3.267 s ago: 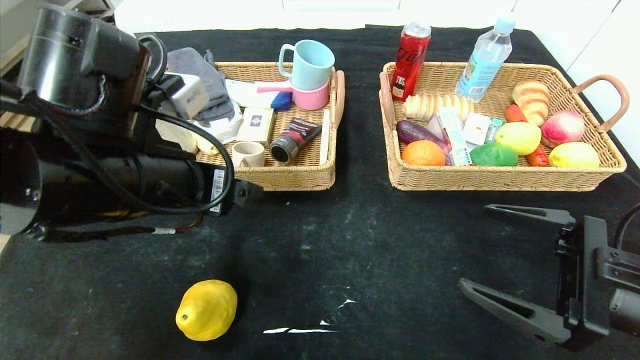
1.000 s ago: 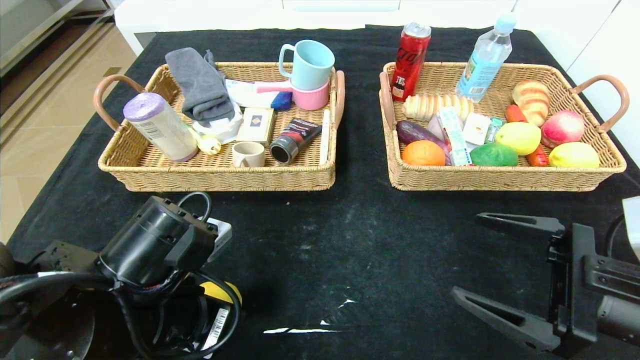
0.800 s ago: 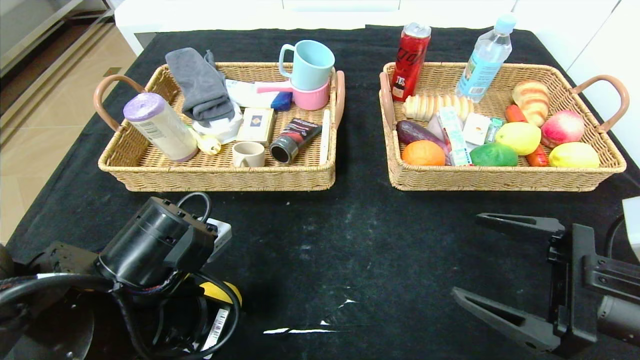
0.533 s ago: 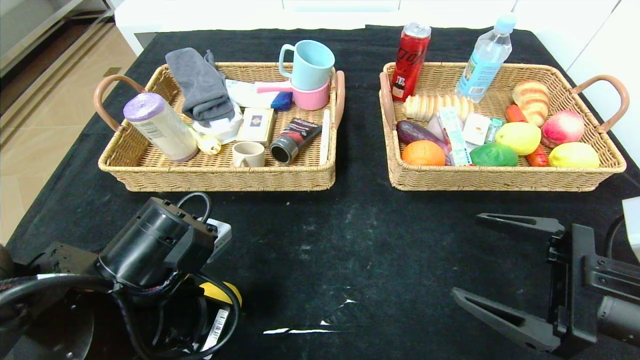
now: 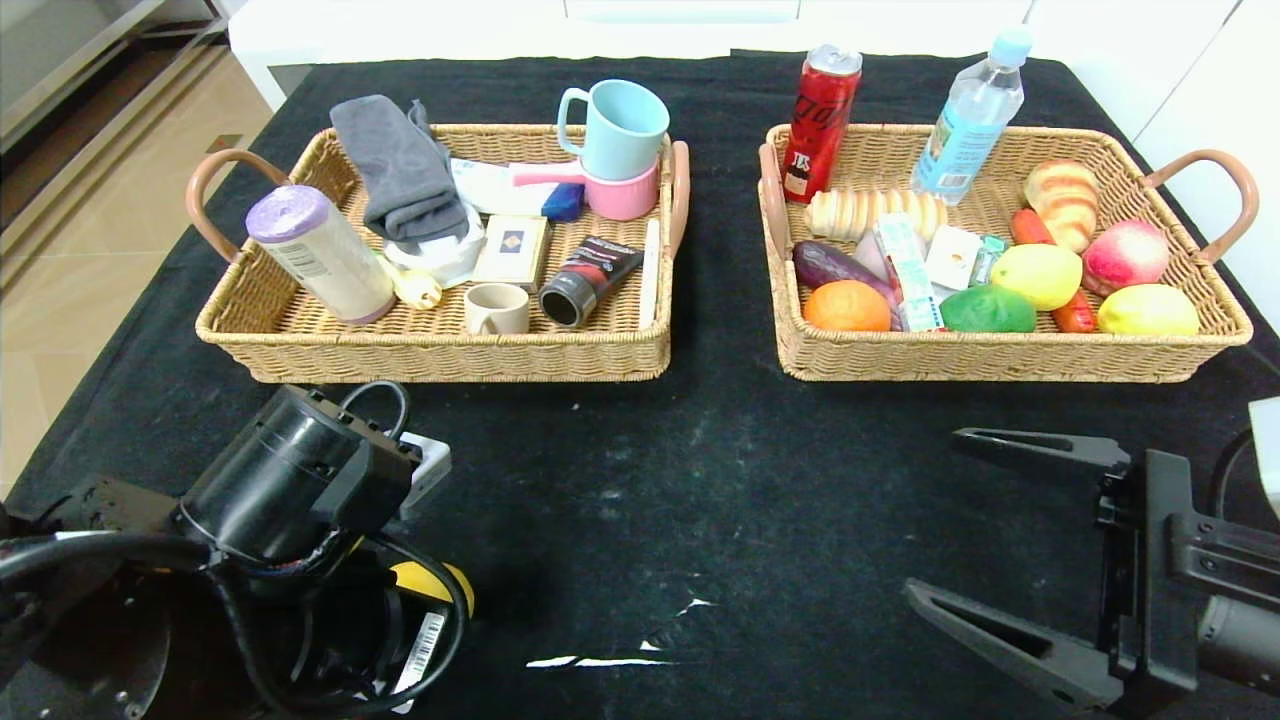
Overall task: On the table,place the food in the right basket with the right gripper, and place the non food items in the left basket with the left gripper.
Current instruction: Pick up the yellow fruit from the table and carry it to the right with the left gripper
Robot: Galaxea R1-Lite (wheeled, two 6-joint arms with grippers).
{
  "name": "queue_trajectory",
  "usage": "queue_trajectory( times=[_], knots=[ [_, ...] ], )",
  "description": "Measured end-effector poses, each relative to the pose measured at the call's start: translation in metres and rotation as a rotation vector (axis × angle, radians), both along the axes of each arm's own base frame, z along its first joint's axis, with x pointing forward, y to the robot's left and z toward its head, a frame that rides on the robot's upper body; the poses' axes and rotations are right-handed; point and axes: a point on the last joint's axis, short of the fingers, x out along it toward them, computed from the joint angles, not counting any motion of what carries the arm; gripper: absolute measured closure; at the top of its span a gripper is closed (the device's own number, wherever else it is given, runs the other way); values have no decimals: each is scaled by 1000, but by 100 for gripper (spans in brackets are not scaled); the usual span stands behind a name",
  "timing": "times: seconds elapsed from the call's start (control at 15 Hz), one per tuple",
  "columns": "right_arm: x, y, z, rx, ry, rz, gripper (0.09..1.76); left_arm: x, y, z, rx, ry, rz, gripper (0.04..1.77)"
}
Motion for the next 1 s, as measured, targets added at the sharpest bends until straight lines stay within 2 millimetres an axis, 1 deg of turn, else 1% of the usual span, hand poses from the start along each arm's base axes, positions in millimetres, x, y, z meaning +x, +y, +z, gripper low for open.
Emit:
queue_trajectory(
  times=[0.13,0.27,0.53,0.67,1.0],
  knots=[
    [0,-1,1,2,-3,-2,14,-3,2,8,-15,-27,-8,71],
    [0,-2,4,9,-16,-18,14,-6,2,21,-52,-72,-15,71],
    [-1,-6,17,36,-65,-113,14,-15,-7,45,-154,-142,-94,71],
    [-5,-8,22,47,-81,-119,14,-14,-19,51,-190,-176,-135,71],
    [-8,-17,33,74,-127,-155,14,3,-66,59,-244,-183,-257,71]
  ],
)
